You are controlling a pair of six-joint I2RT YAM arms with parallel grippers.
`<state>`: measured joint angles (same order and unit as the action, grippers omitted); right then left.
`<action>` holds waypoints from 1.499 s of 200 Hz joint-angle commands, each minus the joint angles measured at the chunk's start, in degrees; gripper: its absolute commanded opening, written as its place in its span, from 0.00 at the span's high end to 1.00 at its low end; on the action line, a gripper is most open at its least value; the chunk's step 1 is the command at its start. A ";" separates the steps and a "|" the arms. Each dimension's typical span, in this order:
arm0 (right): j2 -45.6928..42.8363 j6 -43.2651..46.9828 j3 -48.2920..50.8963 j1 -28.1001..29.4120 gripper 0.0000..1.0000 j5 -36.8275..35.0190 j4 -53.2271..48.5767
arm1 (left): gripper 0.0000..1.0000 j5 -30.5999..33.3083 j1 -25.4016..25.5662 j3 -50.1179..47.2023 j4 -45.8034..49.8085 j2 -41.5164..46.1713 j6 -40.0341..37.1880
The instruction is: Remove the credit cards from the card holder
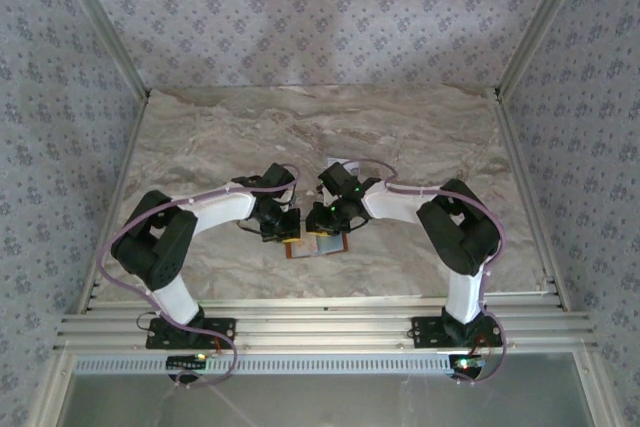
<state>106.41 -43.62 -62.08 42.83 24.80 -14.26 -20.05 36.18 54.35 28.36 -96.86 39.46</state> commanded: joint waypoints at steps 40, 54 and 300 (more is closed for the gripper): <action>-0.85 2.18 -0.60 -0.62 0.77 -5.43 -7.67 | 1.00 2.97 0.23 0.61 4.50 1.41 -1.09; -0.94 2.52 -0.99 -0.39 0.77 -6.00 -8.35 | 1.00 3.09 0.21 0.67 4.55 1.41 -1.16; 0.01 2.73 -1.42 -0.83 0.74 0.43 -5.56 | 1.00 4.33 2.54 4.30 7.24 -1.98 -2.25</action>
<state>104.73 -41.67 -62.87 41.87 23.70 -19.38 -16.95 38.37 59.20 33.43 -98.76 38.57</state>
